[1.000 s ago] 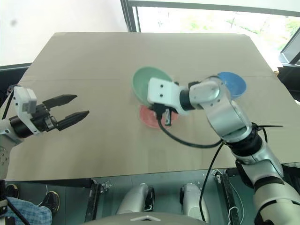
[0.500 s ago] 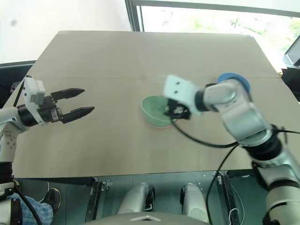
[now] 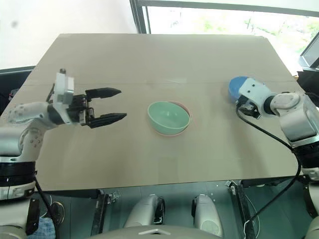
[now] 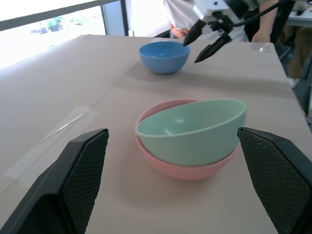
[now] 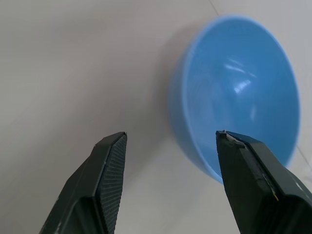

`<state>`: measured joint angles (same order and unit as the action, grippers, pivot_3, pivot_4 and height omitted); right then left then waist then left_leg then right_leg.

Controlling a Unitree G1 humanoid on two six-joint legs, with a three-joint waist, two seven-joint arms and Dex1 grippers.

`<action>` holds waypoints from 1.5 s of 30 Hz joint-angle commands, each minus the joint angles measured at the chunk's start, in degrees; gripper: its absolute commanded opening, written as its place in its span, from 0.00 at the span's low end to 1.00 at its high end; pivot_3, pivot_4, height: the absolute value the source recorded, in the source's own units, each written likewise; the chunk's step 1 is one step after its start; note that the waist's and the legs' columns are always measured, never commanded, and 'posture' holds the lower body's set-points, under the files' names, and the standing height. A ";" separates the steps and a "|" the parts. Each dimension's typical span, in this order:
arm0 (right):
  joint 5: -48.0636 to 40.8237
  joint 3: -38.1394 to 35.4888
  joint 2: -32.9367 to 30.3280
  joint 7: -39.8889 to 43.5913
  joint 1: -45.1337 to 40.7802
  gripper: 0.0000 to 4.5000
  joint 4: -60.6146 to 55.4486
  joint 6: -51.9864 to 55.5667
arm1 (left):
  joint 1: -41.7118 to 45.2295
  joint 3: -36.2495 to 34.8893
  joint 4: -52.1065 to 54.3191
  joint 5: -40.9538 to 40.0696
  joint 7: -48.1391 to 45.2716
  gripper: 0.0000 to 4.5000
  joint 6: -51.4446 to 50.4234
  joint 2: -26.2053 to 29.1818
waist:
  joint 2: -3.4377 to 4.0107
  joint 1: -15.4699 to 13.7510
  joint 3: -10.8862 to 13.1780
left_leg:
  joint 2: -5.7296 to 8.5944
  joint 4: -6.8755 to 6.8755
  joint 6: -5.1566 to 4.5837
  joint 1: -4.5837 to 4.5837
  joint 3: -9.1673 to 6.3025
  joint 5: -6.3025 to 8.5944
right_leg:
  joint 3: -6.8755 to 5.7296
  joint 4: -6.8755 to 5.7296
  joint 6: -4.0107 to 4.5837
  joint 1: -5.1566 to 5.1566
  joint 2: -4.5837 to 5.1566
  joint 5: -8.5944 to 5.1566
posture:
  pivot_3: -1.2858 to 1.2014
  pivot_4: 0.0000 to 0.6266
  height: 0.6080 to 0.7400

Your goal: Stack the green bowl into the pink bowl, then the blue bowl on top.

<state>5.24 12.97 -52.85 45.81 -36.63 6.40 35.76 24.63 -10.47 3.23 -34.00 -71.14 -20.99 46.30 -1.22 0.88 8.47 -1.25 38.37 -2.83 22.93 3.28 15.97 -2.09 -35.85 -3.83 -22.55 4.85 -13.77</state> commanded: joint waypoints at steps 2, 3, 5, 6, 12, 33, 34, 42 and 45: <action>2.60 0.11 2.38 -1.37 -3.75 0.68 8.00 -6.81 | 2.03 0.06 1.13 -0.66 -0.07 1.00 0.34 -0.47 | 0.01 -0.06 0.01 | 0.00 0.01 0.00 -0.02 0.07 0.00 | 0.08 -0.01 0.00 0.00 0.01 0.00 | 0.52 0.24 1.00; 3.09 0.41 2.95 -1.38 -4.39 0.68 9.41 -8.03 | 2.06 -0.03 1.21 -0.73 0.10 1.00 0.24 -0.64 | 0.01 -0.05 0.01 | 0.00 0.01 -0.01 -0.02 0.08 0.00 | 0.10 0.00 -0.01 -0.01 0.03 0.01 | 0.52 0.24 1.00; 3.88 1.00 4.08 -1.09 -5.64 0.68 11.31 -9.79 | 1.91 -0.19 1.31 -0.58 0.39 1.00 0.43 -0.82 | 0.01 -0.06 0.01 | -0.01 0.01 -0.02 -0.02 0.12 0.01 | 0.17 0.00 -0.01 -0.03 0.04 0.01 | 0.52 0.24 1.00; 4.20 1.24 4.73 -1.01 -6.21 0.68 11.93 -10.46 | 1.80 -0.32 1.49 -0.63 0.58 1.00 0.36 -0.88 | 0.01 -0.06 0.01 | -0.02 0.00 -0.02 -0.02 0.11 0.01 | 0.16 0.00 -0.01 -0.03 0.05 0.01 | 0.52 0.24 1.00; 5.40 1.77 7.88 -0.53 -8.93 0.50 15.83 -13.59 | 0.87 -1.47 2.30 -1.13 1.78 1.00 0.14 -0.88 | 0.02 -0.19 0.01 | -0.03 -0.02 -0.02 0.01 0.09 0.01 | 0.14 0.00 -0.01 -0.05 0.05 0.01 | 0.52 0.24 1.00; -0.71 2.98 10.56 13.92 -6.94 0.01 -19.98 0.72 | -0.39 -6.41 -1.31 -6.29 5.28 1.00 -4.46 -0.66 | 0.06 -0.05 0.03 | -0.09 -0.04 0.00 0.01 0.07 0.00 | 0.11 -0.04 -0.01 -0.08 0.01 0.01 | 0.52 0.24 1.00; -1.61 3.53 11.41 14.18 -6.99 0.01 -23.57 3.30 | -0.40 -6.49 -1.77 -6.34 5.29 1.00 -4.73 -0.59 | 0.06 -0.10 0.03 | -0.09 -0.03 0.00 0.02 0.07 0.00 | 0.11 -0.05 -0.01 -0.08 0.01 0.01 | 0.52 0.24 1.00; -6.61 11.14 15.93 14.62 -9.79 0.01 -41.70 16.72 | 3.48 -1.99 -11.43 -3.11 1.34 1.00 -6.72 0.92 | -0.02 -1.00 -0.01 | 0.04 0.16 -0.02 0.09 -0.16 0.01 | -0.11 -0.06 -0.01 0.01 0.04 0.01 | 0.52 0.24 1.00; -6.76 11.72 15.90 13.79 -11.55 0.01 -42.13 17.18 | 5.38 -1.03 -13.16 -2.21 0.10 1.00 -6.38 0.79 | -0.06 -0.99 -0.03 | 0.10 0.24 -0.03 0.09 -0.17 0.02 | -0.11 -0.08 -0.01 0.02 0.05 0.01 | 0.52 0.24 1.00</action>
<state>-1.01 25.08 -36.60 60.39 -46.46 -33.44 52.54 28.05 -11.31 -9.80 -36.61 -69.99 -27.76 46.21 -1.28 -0.11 8.44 -1.15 38.61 -2.86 23.01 3.11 15.99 -2.21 -35.93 -3.84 -22.53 4.89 -13.76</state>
